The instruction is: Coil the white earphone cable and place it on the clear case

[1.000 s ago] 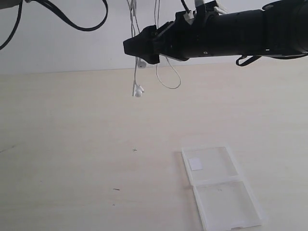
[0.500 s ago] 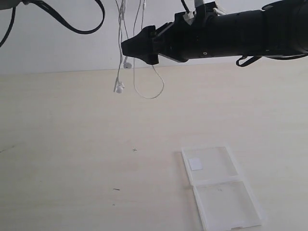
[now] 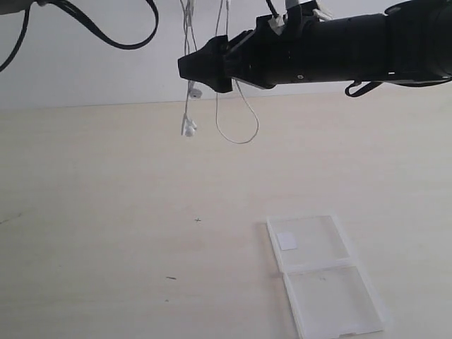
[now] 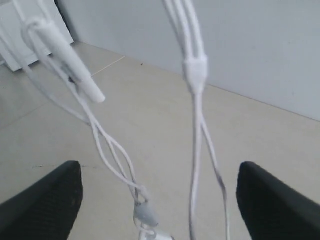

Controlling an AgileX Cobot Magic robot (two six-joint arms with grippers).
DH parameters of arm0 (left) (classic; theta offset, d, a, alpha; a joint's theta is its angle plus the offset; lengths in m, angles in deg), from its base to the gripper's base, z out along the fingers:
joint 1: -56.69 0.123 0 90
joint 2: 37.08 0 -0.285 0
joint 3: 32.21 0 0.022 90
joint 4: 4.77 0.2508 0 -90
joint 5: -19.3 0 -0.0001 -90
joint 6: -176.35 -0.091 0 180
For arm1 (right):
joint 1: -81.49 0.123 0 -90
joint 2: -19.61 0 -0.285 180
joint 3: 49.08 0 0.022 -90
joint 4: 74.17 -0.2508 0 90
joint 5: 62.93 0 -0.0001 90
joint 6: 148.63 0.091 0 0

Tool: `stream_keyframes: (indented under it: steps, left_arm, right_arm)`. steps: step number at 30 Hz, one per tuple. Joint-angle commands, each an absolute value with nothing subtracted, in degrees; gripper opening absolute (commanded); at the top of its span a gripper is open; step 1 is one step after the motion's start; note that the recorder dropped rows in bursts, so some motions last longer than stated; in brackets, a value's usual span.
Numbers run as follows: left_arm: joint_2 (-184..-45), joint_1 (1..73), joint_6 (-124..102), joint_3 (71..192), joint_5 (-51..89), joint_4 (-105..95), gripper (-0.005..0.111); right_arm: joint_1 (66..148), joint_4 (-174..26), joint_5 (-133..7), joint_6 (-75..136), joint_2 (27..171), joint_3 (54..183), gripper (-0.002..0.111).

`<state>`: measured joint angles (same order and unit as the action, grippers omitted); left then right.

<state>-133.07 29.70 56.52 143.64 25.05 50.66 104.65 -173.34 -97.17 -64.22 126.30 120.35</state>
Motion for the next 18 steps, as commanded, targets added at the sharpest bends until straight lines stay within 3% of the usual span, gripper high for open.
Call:
stream_keyframes:
  steps: [1,18]
  left_arm:
    - [-132.6,29.3,56.7,144.0,27.6,49.9,0.000]
    - [-132.6,28.6,58.2,144.0,29.8,49.9,0.000]
  right_arm:
    - [104.8,-174.1,-97.3,-65.1,126.2,121.0,0.080]
    - [104.8,-174.1,-92.5,-65.1,126.2,121.0,0.080]
